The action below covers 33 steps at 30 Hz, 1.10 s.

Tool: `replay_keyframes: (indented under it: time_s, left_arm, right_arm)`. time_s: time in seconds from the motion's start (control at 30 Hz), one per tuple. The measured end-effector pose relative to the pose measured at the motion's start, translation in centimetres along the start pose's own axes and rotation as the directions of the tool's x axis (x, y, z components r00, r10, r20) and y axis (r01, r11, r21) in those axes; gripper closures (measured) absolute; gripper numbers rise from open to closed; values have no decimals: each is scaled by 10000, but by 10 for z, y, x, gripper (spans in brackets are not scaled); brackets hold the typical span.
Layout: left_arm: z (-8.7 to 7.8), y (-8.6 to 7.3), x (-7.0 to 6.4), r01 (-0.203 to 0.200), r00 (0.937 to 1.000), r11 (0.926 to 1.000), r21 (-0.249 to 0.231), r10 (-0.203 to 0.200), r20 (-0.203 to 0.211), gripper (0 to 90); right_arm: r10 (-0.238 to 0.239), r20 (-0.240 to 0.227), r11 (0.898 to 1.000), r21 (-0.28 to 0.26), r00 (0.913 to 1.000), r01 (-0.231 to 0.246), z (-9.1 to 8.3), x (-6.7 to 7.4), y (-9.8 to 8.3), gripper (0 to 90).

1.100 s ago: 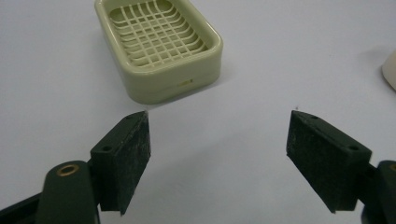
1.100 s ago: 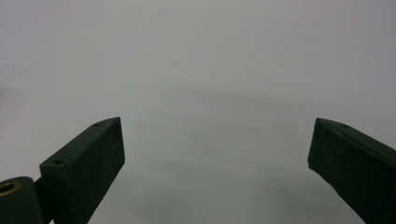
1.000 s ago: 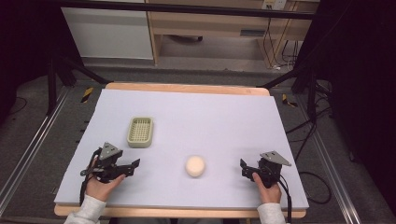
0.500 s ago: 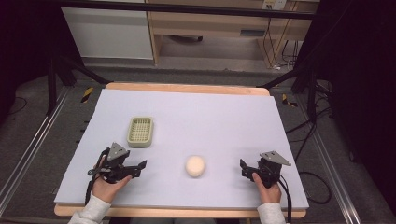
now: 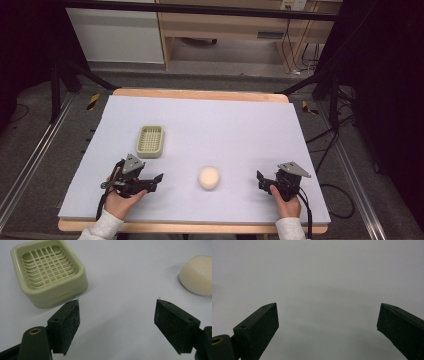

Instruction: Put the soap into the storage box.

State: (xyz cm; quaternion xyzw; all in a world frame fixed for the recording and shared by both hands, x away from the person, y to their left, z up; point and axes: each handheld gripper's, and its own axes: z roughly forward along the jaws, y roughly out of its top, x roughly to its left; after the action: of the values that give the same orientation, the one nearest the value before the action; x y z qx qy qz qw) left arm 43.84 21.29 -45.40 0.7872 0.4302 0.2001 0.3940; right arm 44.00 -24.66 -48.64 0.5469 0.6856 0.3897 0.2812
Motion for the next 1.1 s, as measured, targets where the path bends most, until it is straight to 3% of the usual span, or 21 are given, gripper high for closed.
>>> replay_keyframes:
  time_s: [1.1]
  left_arm:
    - [14,19,-26,-550,9973,9985,-47,552,487,207]
  right_arm:
    - [25,29,10000,-70,10000,-25,0,0,0,42]
